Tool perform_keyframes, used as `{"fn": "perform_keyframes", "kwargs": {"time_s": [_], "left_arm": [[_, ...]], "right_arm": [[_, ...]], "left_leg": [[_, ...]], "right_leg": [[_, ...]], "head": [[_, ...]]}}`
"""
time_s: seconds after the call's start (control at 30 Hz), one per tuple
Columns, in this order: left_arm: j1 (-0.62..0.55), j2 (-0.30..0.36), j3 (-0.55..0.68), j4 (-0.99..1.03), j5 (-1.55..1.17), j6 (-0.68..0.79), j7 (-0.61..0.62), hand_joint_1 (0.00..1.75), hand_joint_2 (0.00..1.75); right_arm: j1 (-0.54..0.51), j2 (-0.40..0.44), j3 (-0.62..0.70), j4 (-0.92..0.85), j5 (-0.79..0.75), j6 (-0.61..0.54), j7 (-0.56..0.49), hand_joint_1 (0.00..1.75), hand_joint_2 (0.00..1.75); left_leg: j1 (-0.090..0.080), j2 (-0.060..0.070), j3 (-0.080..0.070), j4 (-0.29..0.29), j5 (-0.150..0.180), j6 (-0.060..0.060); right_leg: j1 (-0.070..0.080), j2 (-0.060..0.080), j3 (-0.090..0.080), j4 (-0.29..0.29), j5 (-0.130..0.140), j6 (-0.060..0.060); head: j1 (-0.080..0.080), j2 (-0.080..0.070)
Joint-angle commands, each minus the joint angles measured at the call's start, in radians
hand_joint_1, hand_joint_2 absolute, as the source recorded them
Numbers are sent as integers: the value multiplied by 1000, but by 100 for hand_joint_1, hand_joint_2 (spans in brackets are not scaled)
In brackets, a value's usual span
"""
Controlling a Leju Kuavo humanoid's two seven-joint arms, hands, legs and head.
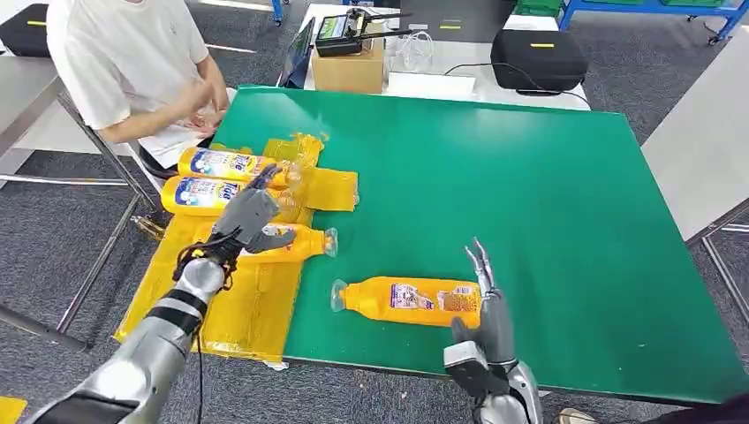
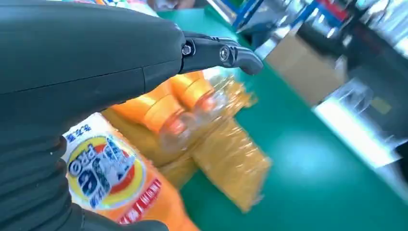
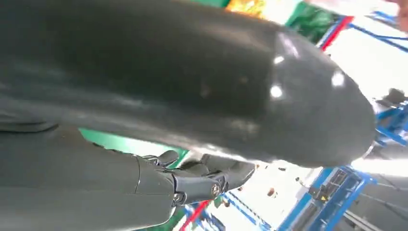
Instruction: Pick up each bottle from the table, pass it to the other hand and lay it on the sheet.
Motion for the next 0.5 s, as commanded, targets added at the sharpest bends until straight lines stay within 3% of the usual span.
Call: {"fn": "perform_keyframes", "kwargs": {"time_s": [0.03,0.13,0.2,0.23,0.3,0.4,0.5], "left_arm": [[43,-5,2,-139,16,0,16,0,175],[40,-1,-2,-135,21,-1,18,0,175],[93,-17,16,-230,97,48,-44,0,175],[134,-22,19,-301,121,60,-46,0,175],[238,-36,26,-493,183,92,-64,0,175],[325,-48,22,-675,300,85,-59,0,175],[339,-44,10,-719,302,129,-41,0,175]], "right_arm": [[-28,-36,14,71,11,-12,9,0,0],[-29,-35,14,72,11,-11,8,0,0],[-45,-57,23,126,191,-110,133,0,0],[-57,-69,15,168,293,-137,233,0,175],[-98,-87,0,267,459,-181,375,0,175],[-151,-101,-22,345,557,-182,450,0,175],[-182,-107,-9,359,596,-121,470,0,175]], "left_leg": [[1,0,1,-1,0,2],[1,0,0,-1,0,1],[1,0,1,-1,0,2],[1,0,2,-2,0,3],[1,2,3,-3,0,3],[1,5,3,-3,-1,4],[0,4,0,-1,-1,3]], "right_leg": [[1,0,1,-2,1,-4],[1,0,0,-1,0,-3],[1,0,1,-2,0,-3],[2,0,1,-3,1,-4],[2,3,2,-4,1,-4],[2,5,2,-4,1,-4],[1,3,0,-3,1,-4]], "head": [[0,0],[0,0],[0,0],[0,0],[0,0],[0,0],[0,0]]}}
